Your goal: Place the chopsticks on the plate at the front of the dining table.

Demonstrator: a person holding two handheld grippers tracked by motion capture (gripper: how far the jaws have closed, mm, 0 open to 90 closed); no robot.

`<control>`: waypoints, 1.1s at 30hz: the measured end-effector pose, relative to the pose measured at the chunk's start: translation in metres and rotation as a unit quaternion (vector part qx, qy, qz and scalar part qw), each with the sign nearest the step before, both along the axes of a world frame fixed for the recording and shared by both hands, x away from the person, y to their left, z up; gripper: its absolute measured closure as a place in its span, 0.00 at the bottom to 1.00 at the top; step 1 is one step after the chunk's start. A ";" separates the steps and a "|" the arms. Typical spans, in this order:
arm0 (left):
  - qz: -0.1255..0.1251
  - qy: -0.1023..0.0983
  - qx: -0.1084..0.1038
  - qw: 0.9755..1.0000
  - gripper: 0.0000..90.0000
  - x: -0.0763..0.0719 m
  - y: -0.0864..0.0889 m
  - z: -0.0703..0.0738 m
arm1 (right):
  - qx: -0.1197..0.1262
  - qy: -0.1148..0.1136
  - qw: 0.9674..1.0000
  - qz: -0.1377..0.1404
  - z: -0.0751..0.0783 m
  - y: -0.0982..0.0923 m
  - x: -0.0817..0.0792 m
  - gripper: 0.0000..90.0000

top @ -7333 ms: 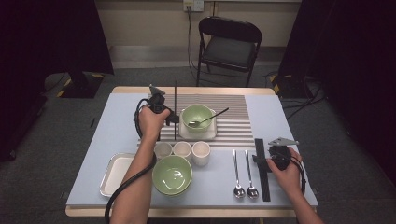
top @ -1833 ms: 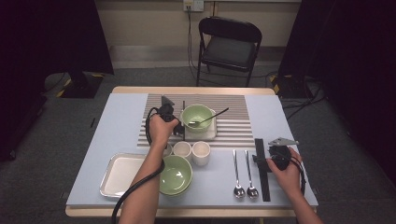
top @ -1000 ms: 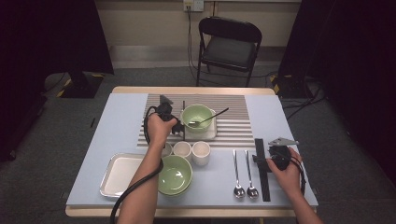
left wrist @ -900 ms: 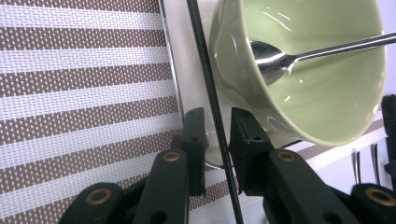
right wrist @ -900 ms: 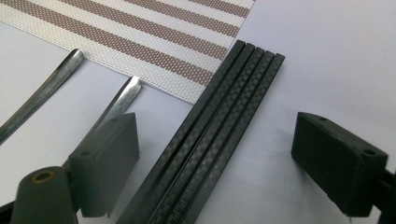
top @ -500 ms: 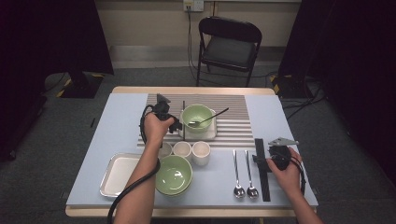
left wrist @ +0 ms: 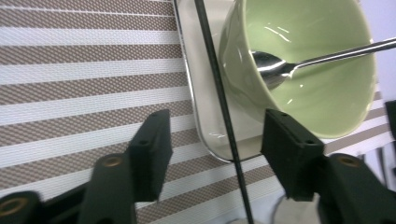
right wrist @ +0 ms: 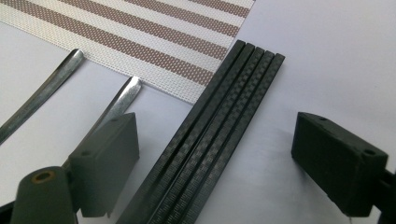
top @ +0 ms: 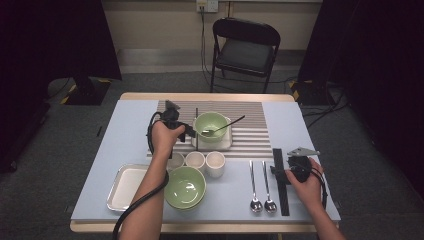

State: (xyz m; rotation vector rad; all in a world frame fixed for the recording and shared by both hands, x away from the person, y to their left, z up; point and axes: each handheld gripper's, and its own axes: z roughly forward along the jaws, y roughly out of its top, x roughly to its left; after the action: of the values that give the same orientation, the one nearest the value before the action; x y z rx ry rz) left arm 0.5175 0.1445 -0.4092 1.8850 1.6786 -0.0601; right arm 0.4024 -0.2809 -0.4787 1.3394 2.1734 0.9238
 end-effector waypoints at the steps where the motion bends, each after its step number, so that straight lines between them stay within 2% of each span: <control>1: 0.004 -0.004 0.004 1.000 0.42 0.000 0.000 0.001 | 0.000 0.000 1.000 0.000 0.000 0.000 0.000 0.16; 3: 0.012 -0.009 0.003 1.000 0.37 -0.001 0.000 0.002 | 0.000 0.000 1.000 0.000 0.000 0.000 0.000 0.16; 7: 0.003 -0.013 0.004 1.000 0.31 -0.003 0.001 0.004 | -0.001 0.000 1.000 0.000 0.000 0.000 0.000 0.16; 8: 0.002 -0.018 0.009 1.000 0.30 -0.003 0.001 0.005 | 0.000 0.000 1.000 0.000 0.000 0.000 0.000 0.16; 11: 0.002 -0.020 0.002 1.000 0.27 -0.005 0.002 0.007 | 0.000 0.000 1.000 0.000 0.000 0.000 0.000 0.16; 16: 0.001 -0.034 -0.004 0.999 0.23 -0.007 0.003 0.008 | -0.001 0.000 1.000 0.000 0.000 0.000 0.000 0.16; 20: 0.005 -0.022 -0.014 1.000 0.19 -0.010 0.004 0.008 | -0.001 0.000 1.000 0.000 0.000 0.000 0.000 0.16; 24: 0.005 -0.016 -0.014 1.000 0.19 -0.013 0.004 0.006 | -0.001 0.000 1.000 0.000 0.000 0.000 0.000 0.16; 28: -0.011 -0.027 -0.005 1.000 0.21 -0.016 0.006 0.006 | 0.000 0.000 1.000 -0.001 0.000 0.000 0.000 0.16; 33: -0.016 -0.034 -0.004 0.999 0.19 -0.019 0.006 0.008 | -0.001 0.000 1.000 0.000 0.000 0.000 0.000 0.16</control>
State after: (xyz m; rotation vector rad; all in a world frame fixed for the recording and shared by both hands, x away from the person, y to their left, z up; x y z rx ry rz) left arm 0.4980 0.1509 -0.4014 1.8873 1.6004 -0.0169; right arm 0.4023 -0.2808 -0.4786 1.3396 2.1732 0.9214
